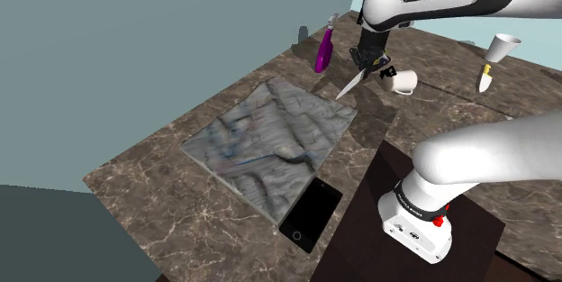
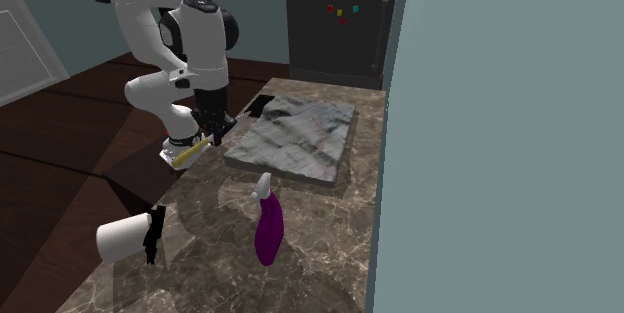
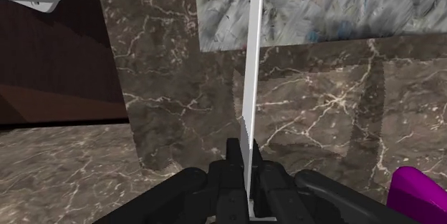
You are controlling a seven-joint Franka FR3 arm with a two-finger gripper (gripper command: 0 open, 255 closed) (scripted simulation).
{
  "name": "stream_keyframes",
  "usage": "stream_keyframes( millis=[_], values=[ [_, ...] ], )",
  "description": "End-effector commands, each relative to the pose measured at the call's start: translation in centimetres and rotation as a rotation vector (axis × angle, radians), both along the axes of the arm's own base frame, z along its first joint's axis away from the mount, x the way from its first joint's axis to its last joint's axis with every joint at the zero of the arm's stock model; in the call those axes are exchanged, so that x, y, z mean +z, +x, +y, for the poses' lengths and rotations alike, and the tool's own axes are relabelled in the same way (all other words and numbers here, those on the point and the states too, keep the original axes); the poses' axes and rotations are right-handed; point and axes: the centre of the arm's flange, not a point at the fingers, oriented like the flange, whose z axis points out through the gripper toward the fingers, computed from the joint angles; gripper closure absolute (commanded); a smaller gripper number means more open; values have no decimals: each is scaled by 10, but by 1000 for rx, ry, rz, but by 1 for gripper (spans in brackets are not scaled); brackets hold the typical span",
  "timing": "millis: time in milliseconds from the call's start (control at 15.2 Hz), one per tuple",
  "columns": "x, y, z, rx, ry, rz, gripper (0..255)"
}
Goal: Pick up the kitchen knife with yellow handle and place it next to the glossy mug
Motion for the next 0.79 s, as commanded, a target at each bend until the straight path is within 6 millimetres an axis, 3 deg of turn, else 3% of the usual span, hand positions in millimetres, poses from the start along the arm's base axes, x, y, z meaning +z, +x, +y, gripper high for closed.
stream_keyframes(
  millis=[0, 726],
  values=[
    [-11, -2, -1, 1, 0, 0, 255],
    [-69, -2, -1, 1, 0, 0, 255]
  ],
)
